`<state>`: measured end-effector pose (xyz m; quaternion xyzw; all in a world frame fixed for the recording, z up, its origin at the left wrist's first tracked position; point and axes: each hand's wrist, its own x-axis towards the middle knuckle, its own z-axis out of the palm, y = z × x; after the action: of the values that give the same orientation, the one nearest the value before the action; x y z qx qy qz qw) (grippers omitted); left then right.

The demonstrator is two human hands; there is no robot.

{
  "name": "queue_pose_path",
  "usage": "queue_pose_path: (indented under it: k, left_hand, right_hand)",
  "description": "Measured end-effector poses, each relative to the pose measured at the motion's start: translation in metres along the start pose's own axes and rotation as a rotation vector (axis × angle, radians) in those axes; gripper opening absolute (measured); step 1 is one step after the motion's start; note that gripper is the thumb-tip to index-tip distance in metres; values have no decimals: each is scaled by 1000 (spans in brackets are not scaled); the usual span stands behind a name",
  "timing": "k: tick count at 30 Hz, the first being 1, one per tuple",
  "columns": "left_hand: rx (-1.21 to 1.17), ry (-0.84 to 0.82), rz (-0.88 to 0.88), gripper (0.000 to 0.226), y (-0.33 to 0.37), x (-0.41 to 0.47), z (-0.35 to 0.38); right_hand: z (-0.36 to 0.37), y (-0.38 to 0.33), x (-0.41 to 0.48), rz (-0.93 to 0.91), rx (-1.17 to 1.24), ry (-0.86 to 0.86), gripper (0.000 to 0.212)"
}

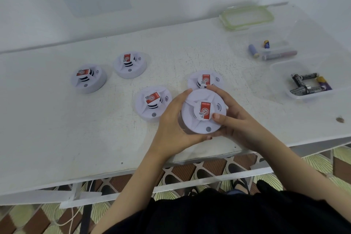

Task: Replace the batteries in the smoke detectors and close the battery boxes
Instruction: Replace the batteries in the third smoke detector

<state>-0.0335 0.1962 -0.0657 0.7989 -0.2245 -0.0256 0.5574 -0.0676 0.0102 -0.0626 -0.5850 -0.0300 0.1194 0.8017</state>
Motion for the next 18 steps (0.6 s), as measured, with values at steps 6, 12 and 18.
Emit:
queue_pose_path:
  k: [6, 12, 18]
  left_hand:
    - [-7, -4, 12, 98, 1, -1, 0]
    - [-9, 4, 6, 97, 2, 0, 1]
    - [-12, 3, 5, 98, 2, -1, 0]
  right_hand:
    - [0, 0, -1, -6, 1, 0, 63]
    - [1, -1, -1, -6, 1, -5, 63]
    - [1, -1, -1, -4, 14, -9, 65]
